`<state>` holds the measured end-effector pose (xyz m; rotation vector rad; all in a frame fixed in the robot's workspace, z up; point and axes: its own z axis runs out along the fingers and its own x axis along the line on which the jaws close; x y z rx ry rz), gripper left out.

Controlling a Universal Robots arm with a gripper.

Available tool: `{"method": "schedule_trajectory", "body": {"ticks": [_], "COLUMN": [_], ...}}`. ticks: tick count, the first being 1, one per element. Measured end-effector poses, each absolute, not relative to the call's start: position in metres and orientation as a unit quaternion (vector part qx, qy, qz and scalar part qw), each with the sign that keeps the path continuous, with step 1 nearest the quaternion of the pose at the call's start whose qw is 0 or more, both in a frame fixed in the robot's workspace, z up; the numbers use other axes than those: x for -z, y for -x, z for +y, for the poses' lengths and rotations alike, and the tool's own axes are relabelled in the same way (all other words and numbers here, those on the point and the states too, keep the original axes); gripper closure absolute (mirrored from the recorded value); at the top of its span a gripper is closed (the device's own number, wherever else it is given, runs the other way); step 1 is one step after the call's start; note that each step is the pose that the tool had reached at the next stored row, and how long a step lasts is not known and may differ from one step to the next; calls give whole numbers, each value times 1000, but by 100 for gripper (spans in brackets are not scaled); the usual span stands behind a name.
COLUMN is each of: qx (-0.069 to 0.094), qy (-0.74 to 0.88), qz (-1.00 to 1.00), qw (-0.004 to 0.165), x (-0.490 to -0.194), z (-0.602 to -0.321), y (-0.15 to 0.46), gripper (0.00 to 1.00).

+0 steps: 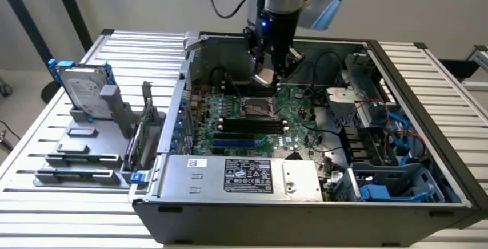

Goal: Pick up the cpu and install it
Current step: 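Place the cpu into insertion slot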

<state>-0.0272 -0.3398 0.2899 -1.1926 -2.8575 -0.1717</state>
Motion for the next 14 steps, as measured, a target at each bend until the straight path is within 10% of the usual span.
{"method": "schedule_trajectory", "body": {"ticks": [14], "qx": [57], "qy": [498], "qz": [-865], "qw": [13], "x": [-288], "z": [-340], "y": [27], "gripper": [46]}}
